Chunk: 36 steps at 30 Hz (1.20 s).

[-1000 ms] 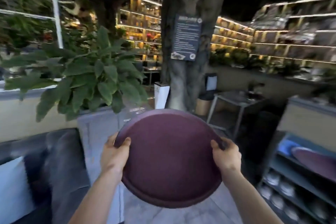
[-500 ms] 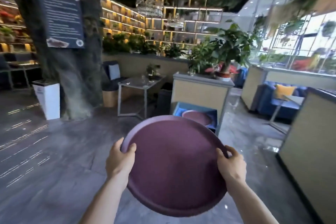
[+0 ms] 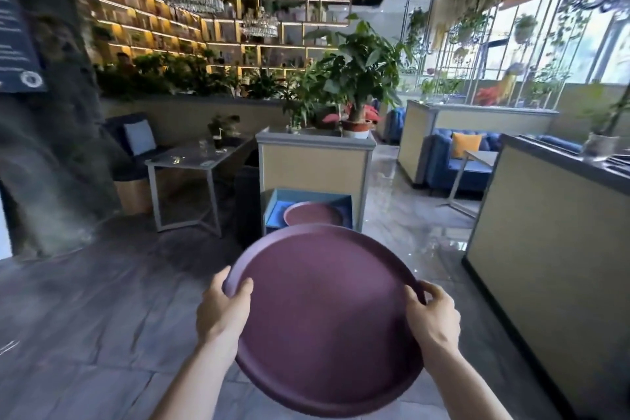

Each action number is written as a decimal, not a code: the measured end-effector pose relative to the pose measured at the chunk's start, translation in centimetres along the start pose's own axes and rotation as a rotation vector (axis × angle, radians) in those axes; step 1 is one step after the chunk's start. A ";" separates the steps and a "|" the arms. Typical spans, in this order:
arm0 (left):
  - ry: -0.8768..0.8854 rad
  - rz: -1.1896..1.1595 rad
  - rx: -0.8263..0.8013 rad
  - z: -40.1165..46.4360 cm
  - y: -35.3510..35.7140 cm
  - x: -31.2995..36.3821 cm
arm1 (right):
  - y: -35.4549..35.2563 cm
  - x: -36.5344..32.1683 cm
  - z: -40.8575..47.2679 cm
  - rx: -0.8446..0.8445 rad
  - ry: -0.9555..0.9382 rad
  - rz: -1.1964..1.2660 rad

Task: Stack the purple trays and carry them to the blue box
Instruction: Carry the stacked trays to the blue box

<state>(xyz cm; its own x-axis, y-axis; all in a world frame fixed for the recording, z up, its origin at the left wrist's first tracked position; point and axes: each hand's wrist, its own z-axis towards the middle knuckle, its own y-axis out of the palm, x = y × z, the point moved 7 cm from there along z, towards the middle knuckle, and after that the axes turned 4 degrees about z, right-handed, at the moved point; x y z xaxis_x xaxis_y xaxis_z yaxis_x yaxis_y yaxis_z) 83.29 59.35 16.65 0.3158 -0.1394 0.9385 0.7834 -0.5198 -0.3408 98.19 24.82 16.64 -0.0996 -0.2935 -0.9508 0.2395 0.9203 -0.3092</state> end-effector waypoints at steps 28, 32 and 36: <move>-0.019 0.027 -0.115 42.5 14.1 2.0 | 33.0 -8.5 22.0 0.071 0.081 -0.140; -0.031 0.024 -0.138 47.2 16.7 2.0 | 36.4 -8.5 24.7 0.095 0.103 -0.144; -0.056 0.050 -0.149 51.2 19.9 1.9 | 39.3 -8.2 28.8 0.111 0.126 -0.155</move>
<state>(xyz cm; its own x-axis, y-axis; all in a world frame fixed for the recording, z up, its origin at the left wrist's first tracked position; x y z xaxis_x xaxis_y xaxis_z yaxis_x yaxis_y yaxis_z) 126.89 91.88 8.89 0.3852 -0.1233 0.9145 0.6788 -0.6335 -0.3713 136.29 55.98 11.69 -0.2620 -0.3876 -0.8838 0.3157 0.8310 -0.4580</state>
